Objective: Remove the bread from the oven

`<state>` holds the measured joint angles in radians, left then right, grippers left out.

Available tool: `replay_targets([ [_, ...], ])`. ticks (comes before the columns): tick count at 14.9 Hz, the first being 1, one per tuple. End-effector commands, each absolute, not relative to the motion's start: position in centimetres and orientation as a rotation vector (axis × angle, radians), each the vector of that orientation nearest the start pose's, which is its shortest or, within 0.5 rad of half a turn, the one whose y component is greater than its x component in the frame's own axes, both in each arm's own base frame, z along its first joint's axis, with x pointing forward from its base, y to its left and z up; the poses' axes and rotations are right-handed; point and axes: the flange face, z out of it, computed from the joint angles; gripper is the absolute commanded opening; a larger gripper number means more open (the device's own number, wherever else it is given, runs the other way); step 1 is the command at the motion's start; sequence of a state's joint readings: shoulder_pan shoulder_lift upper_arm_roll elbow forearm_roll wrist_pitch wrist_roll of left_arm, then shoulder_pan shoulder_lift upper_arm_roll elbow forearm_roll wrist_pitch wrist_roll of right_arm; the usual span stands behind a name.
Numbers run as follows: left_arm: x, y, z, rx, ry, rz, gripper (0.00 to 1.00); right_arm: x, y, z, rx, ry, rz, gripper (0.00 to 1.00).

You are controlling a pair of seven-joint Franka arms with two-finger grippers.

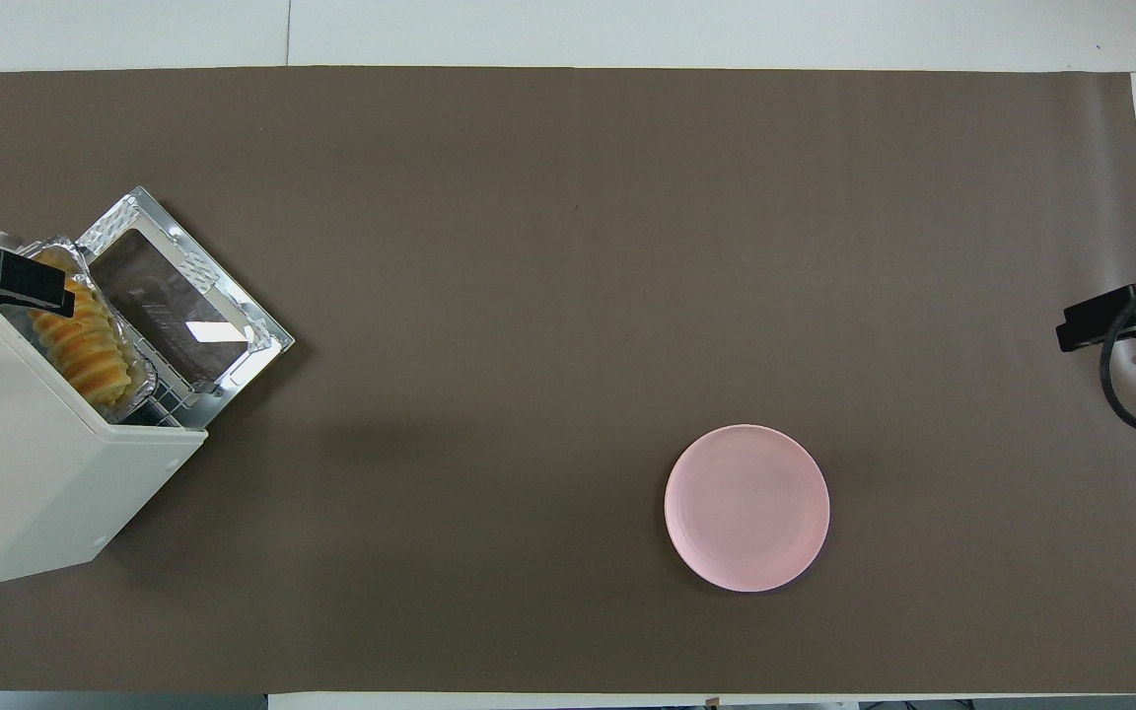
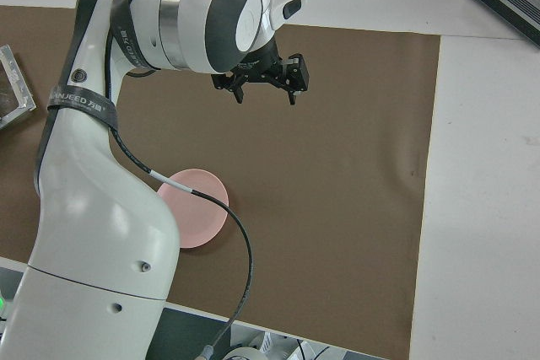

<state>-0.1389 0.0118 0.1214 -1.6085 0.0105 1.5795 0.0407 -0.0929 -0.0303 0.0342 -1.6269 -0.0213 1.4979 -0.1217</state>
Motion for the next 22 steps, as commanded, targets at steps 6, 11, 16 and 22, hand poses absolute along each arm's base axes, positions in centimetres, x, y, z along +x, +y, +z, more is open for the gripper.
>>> replay_targets([
  [6,55.7,0.2,59.7,-3.117,0.059,0.060,1.00,52.9,-3.3,60.9,-3.148,-0.101,0.162,1.00],
  [11,57.6,0.6,59.0,-3.133,-0.019,0.054,1.00,52.9,-3.3,60.9,-3.148,-0.100,0.165,1.00],
  [16,66.5,-1.0,55.3,-3.061,-0.308,0.211,1.00,52.9,-3.3,60.9,-3.148,-0.101,0.162,1.00],
  [22,68.7,-0.1,49.3,-2.913,-0.673,0.142,1.00,52.9,-3.3,60.9,-3.148,-0.101,0.162,1.00],
])
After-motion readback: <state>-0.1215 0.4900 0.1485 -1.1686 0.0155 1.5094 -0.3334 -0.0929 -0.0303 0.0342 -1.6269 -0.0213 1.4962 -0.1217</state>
